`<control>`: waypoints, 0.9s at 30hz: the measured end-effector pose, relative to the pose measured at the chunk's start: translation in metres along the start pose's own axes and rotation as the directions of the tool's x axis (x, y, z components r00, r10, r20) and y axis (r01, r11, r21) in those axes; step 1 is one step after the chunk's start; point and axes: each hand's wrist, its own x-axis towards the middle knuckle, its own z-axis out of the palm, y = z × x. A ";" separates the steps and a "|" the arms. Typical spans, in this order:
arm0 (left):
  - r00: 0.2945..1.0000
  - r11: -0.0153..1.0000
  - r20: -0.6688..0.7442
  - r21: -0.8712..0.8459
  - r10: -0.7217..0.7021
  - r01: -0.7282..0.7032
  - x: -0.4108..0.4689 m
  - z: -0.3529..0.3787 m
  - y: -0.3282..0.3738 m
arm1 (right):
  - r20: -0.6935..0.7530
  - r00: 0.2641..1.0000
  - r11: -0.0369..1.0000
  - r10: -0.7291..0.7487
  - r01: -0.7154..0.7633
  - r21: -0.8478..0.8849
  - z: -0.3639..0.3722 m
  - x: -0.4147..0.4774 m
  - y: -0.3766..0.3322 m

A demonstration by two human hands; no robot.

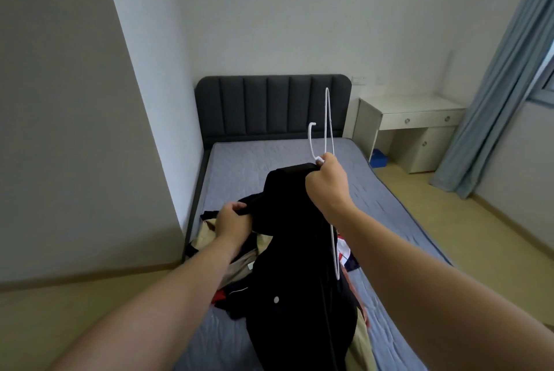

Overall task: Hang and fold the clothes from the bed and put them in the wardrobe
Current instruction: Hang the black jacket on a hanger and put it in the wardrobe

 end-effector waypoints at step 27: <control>0.853 0.964 0.450 0.137 -0.264 0.226 -0.024 0.005 0.005 | -0.167 0.986 0.995 -0.020 0.003 -0.100 -0.029 0.006 0.030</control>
